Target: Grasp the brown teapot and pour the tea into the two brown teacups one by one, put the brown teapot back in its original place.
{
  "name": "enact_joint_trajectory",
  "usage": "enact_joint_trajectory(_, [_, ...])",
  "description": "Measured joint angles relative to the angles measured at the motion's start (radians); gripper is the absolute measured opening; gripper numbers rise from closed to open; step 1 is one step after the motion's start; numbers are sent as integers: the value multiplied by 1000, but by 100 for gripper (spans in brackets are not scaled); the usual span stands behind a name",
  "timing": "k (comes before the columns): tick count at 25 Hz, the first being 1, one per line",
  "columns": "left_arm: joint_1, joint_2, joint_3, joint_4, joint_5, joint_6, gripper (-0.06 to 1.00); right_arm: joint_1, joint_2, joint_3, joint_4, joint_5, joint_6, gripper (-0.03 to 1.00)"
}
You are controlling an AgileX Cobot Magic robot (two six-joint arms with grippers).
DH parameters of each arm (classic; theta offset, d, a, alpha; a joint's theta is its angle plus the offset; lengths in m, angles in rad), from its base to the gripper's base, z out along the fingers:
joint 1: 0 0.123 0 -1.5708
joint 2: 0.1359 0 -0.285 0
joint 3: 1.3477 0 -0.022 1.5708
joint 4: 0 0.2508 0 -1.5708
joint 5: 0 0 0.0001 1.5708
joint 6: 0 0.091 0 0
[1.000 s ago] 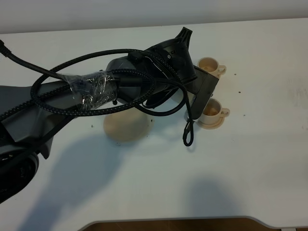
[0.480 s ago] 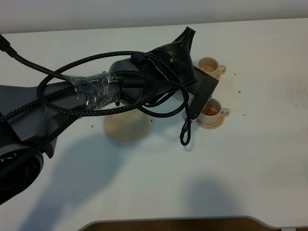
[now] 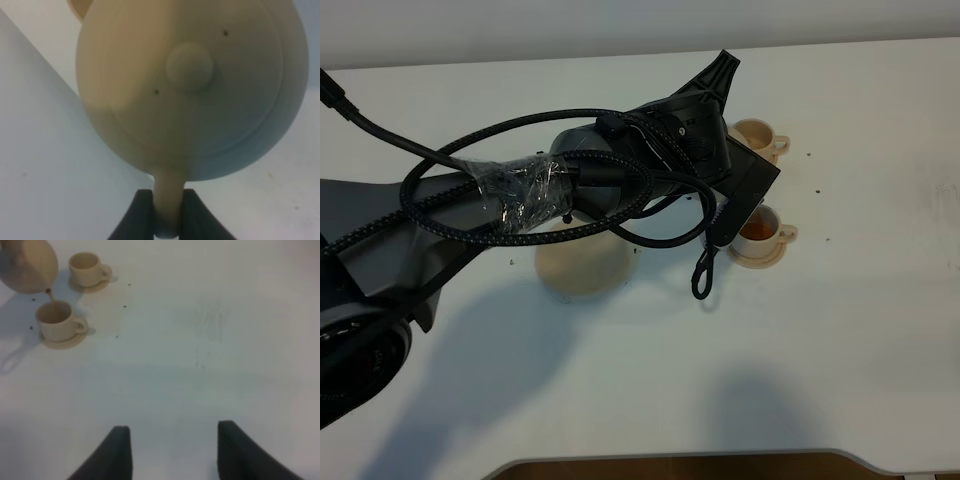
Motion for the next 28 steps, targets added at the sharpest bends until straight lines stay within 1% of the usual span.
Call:
enact_joint_trajectory(9, [0, 0, 0, 7, -14, 62, 11, 0, 0, 0, 0, 0, 0, 42])
enact_joint_trajectory(13, [0, 0, 0, 9, -16, 68, 11, 0, 0, 0, 0, 0, 0, 42])
enact_joint_trajectory(21, [0, 0, 0, 55, -49, 72, 11, 0, 0, 0, 0, 0, 0, 42])
enact_joint_trajectory(28, [0, 0, 0, 55, -61, 119, 11, 0, 0, 0, 0, 0, 1, 42])
